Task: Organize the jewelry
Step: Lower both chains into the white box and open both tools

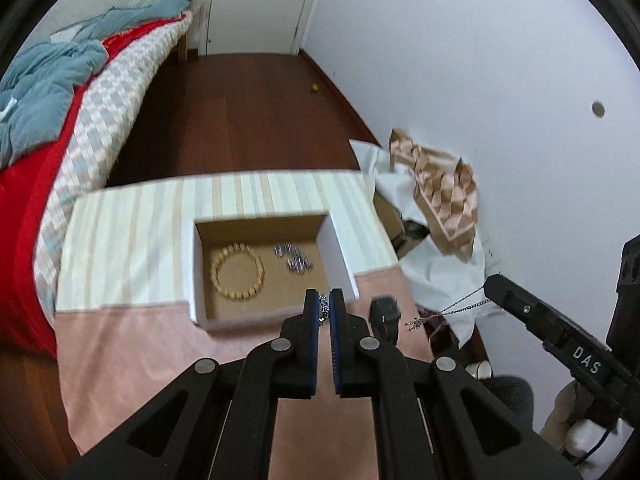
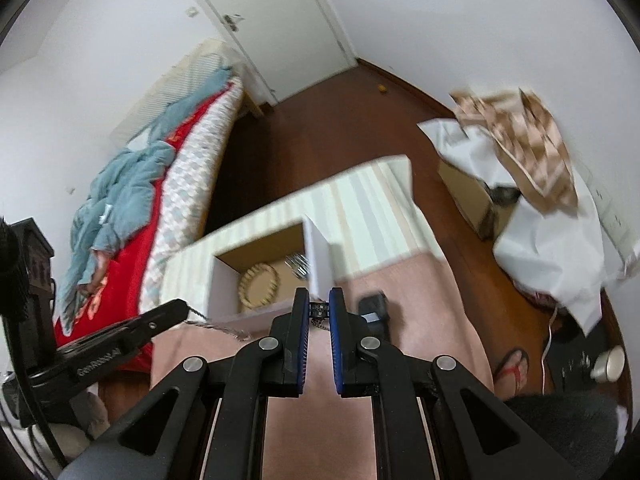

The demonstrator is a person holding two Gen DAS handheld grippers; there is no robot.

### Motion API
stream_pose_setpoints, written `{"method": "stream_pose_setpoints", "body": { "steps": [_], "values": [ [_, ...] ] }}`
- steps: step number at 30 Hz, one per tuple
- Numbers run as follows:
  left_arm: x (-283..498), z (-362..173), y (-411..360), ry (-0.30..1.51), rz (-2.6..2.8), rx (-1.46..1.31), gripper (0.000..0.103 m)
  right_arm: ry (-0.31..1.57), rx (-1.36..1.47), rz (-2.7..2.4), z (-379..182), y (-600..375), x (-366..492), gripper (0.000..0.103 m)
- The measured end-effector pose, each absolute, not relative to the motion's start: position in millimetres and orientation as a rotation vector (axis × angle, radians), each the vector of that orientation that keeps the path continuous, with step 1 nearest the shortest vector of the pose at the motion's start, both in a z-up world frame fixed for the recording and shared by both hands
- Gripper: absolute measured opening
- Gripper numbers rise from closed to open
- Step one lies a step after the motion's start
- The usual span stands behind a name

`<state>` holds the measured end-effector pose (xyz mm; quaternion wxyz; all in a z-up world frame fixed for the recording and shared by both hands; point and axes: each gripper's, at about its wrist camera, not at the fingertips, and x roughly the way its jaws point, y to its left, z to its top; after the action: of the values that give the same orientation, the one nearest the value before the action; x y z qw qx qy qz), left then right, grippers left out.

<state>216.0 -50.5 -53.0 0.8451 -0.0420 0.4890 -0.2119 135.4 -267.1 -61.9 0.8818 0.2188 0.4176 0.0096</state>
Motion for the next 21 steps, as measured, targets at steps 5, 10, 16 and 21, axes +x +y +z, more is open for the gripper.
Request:
{"method": "stream_pose_setpoints", "body": {
  "steps": [5, 10, 16, 21],
  "values": [
    [244.6, -37.5, -38.7, 1.004, -0.429, -0.09, 0.003, 0.834, 0.405, 0.095, -22.0, -249.7, 169.7, 0.01],
    [272.2, -46.9, -27.3, 1.029, -0.409, -0.103, 0.003, 0.846, 0.366, 0.134, -8.1, -230.9, 212.1, 0.01],
    [299.2, -83.7, -23.1, 1.112, -0.395, -0.11, 0.003, 0.95, 0.38, 0.17, -34.7, -211.3, 259.0, 0.01],
    [314.3, -115.0, -22.9, 1.173, -0.366, -0.112, 0.003, 1.056, 0.362, 0.18, -74.0, -199.7, 280.1, 0.01]
  ]
}}
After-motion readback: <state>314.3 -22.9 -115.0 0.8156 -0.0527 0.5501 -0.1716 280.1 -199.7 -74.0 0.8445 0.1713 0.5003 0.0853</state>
